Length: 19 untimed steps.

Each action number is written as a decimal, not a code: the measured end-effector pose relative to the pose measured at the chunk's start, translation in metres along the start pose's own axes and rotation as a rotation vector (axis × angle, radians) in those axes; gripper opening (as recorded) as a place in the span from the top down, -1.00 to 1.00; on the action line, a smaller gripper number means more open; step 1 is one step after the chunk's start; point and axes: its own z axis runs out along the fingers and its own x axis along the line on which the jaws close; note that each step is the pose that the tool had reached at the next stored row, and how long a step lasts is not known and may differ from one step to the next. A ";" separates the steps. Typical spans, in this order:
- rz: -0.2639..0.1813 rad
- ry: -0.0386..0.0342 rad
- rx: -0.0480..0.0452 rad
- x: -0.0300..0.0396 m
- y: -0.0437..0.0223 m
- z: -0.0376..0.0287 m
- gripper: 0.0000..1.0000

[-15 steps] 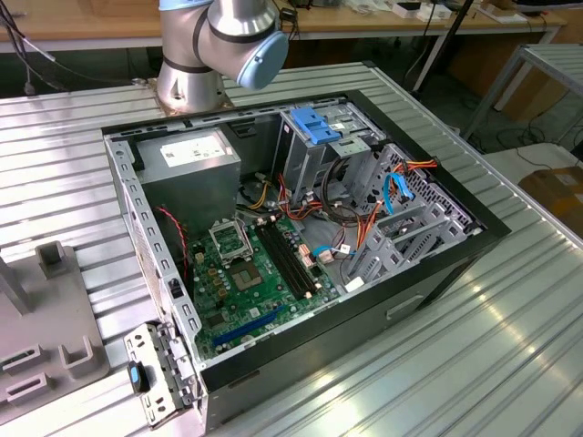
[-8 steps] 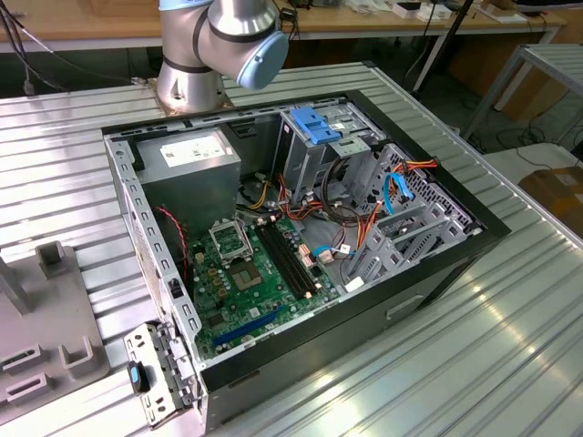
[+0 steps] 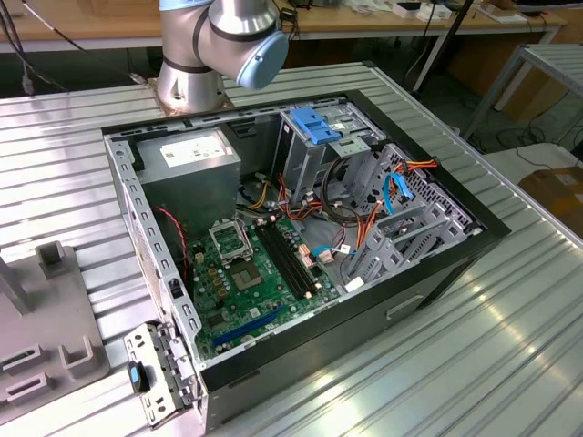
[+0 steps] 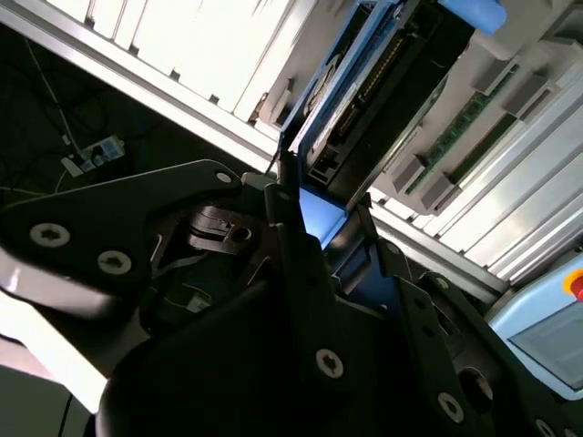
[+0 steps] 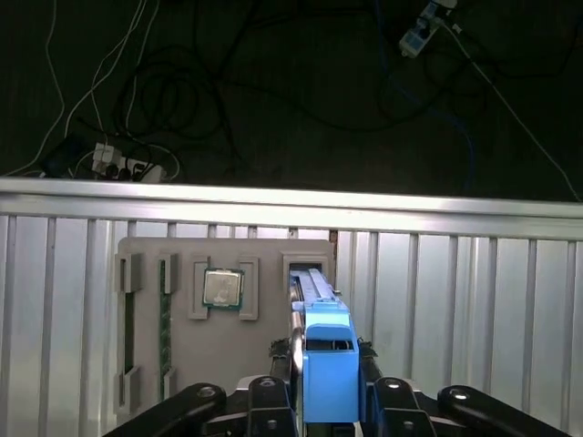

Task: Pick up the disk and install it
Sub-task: 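Pick up the disk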

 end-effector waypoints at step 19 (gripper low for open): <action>0.000 -0.0001 0.0001 0.0006 0.0027 -0.0966 0.27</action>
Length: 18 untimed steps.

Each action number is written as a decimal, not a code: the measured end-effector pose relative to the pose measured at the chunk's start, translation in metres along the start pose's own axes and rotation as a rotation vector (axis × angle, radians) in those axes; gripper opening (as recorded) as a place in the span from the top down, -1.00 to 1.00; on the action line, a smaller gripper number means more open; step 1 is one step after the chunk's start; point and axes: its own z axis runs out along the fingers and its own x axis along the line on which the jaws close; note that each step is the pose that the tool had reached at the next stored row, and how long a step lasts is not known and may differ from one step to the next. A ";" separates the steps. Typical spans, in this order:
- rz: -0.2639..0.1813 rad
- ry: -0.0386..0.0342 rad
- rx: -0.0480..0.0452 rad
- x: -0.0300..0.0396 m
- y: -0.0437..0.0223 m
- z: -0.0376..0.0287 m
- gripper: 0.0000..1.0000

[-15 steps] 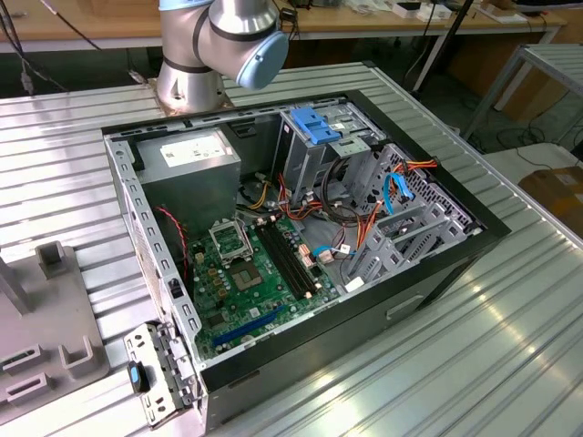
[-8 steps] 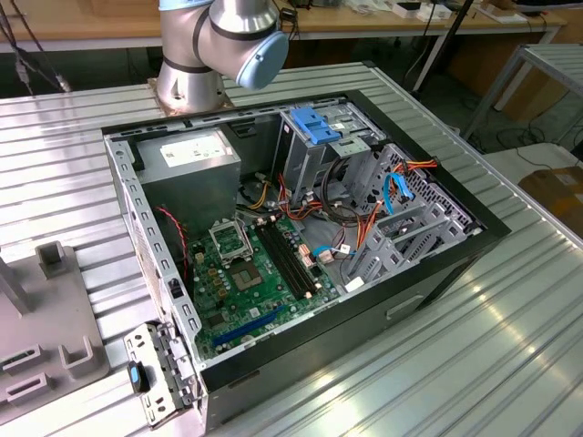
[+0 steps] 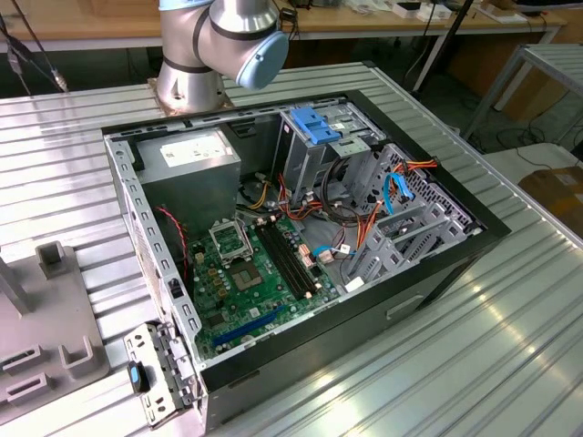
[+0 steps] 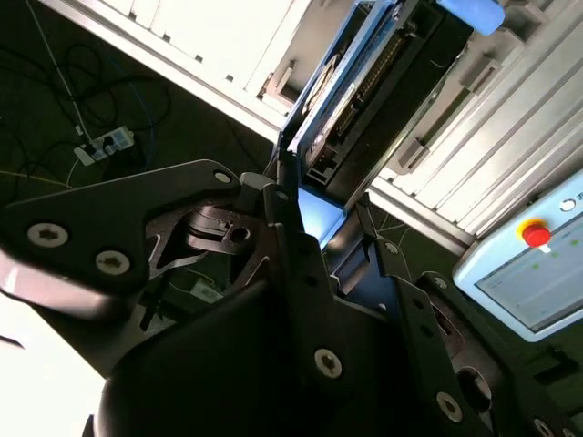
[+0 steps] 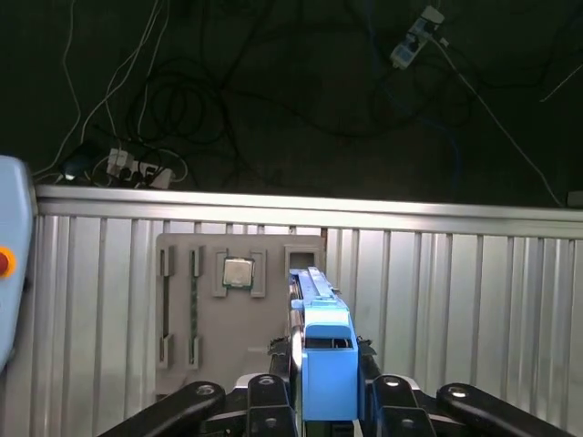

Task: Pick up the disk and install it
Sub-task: 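Pick up the disk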

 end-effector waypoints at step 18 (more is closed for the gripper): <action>0.000 0.0001 0.0002 0.0007 -0.0087 -0.0411 0.27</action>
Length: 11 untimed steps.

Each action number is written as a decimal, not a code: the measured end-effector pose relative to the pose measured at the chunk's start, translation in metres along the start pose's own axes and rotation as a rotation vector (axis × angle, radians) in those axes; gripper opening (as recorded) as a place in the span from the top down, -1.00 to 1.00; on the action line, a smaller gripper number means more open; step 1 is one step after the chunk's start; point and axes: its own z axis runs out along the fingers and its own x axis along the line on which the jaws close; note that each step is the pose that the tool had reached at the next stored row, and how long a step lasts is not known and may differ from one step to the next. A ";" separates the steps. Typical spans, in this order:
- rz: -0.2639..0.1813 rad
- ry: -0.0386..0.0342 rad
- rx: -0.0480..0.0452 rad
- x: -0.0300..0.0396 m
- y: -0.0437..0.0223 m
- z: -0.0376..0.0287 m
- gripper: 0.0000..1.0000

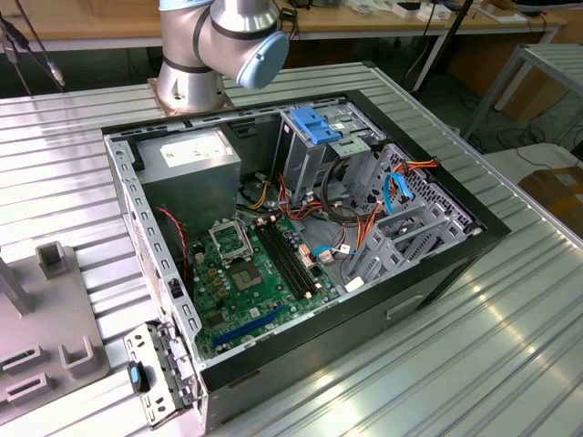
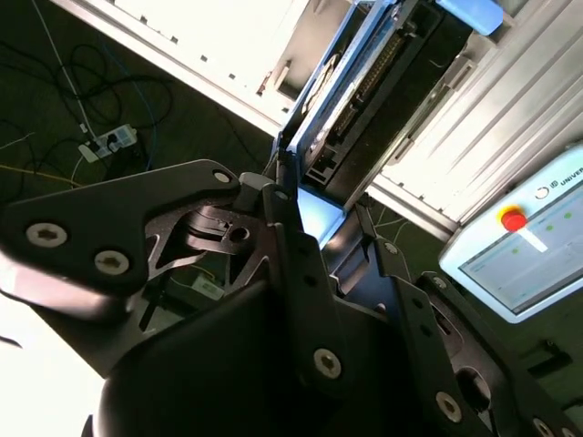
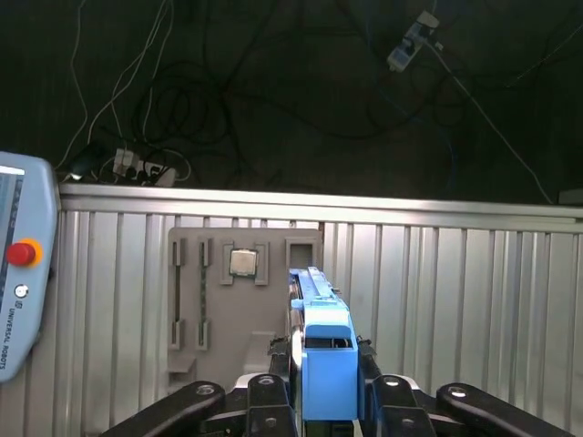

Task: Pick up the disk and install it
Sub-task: 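Pick up the disk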

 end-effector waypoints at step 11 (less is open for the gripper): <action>0.000 0.0000 0.0000 0.0023 -0.0506 -0.0014 0.27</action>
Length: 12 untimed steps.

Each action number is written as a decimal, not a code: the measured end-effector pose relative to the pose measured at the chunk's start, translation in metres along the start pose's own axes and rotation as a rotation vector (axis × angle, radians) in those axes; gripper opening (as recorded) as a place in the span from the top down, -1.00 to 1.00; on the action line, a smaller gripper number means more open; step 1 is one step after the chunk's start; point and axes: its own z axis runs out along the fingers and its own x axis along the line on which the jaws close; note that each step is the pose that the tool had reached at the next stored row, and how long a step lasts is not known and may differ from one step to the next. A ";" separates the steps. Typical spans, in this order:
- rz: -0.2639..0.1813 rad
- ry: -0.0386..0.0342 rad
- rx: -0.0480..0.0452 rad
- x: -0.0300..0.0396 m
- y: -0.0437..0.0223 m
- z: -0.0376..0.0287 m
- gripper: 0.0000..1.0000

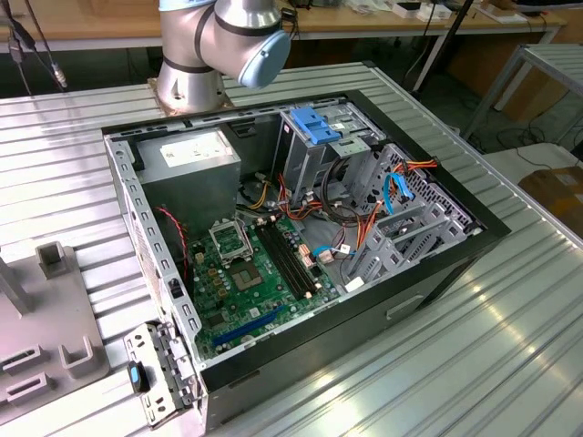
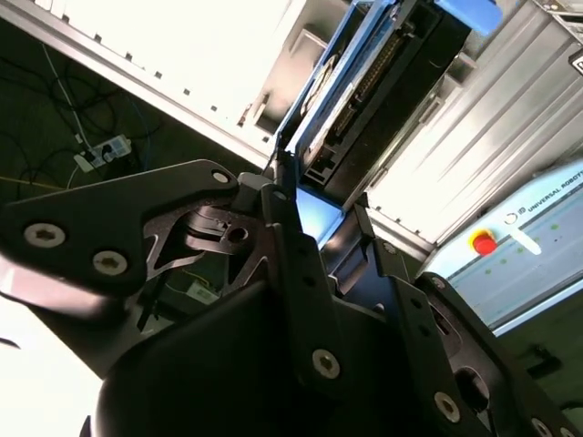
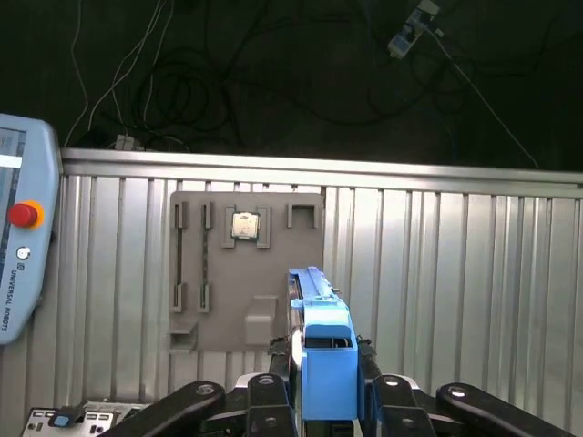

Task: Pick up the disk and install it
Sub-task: 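Pick up the disk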

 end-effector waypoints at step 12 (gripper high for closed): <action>0.000 0.0000 0.0000 0.0039 -0.0870 -0.0024 0.27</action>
